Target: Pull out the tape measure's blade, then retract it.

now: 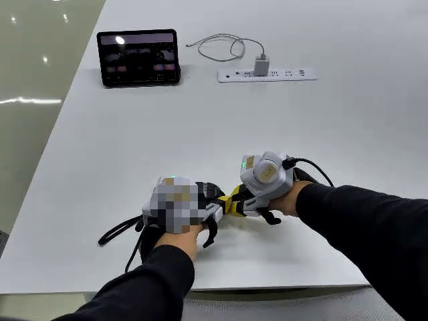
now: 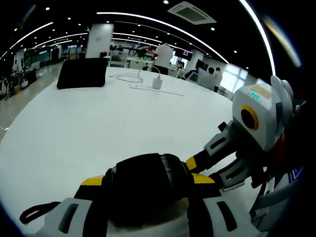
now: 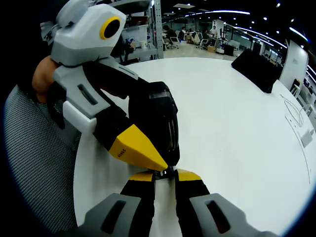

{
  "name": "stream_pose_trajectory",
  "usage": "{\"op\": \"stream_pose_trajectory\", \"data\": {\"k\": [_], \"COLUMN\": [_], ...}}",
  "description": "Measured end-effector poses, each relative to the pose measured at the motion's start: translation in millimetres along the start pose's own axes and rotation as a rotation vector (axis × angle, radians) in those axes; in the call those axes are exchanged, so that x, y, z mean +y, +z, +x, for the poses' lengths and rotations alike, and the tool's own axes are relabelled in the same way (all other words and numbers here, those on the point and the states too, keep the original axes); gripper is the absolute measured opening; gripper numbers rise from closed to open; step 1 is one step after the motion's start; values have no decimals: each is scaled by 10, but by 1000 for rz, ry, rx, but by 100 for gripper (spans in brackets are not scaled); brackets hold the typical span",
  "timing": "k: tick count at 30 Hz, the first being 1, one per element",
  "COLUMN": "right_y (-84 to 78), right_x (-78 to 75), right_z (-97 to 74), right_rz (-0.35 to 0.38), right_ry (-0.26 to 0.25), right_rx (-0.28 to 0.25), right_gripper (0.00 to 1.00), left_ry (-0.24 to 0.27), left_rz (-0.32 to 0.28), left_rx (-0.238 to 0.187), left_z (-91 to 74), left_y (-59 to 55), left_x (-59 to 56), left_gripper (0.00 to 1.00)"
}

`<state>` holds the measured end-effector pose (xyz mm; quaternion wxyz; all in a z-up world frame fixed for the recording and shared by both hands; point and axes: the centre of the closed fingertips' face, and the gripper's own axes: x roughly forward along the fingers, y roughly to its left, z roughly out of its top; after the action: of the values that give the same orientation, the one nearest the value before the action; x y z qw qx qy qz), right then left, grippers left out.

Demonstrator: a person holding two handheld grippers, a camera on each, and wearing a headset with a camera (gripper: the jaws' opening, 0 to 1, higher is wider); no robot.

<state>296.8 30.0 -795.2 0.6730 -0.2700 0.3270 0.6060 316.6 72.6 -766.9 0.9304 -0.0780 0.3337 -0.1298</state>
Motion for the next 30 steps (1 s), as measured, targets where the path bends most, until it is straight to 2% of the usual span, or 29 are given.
{"op": "stream_pose_trajectory", "data": {"k": [5, 12, 19, 23, 30], "right_y": [10, 16, 16, 24, 15], "right_x": [-5, -8, -12, -4, -75], "right_z": [-6, -3, -2, 0, -16], "right_rz": [-6, -19, -49, -60, -57], "right_ry": [-10, -11, -4, 11, -11], "right_rx": [-17, 2, -14, -6, -8], "right_gripper": [11, 11, 11, 12, 23], "left_ry": [-1, 4, 2, -2, -7], "left_rz": [1, -2, -3, -3, 0], "left_rx": [-4, -6, -4, 0, 0], "left_z": [0, 9, 5, 8, 8], "left_y": [-3, 2, 3, 2, -5], "left_x": [-1, 3, 2, 2, -3], "left_gripper": [61, 62, 62, 62, 63]}}
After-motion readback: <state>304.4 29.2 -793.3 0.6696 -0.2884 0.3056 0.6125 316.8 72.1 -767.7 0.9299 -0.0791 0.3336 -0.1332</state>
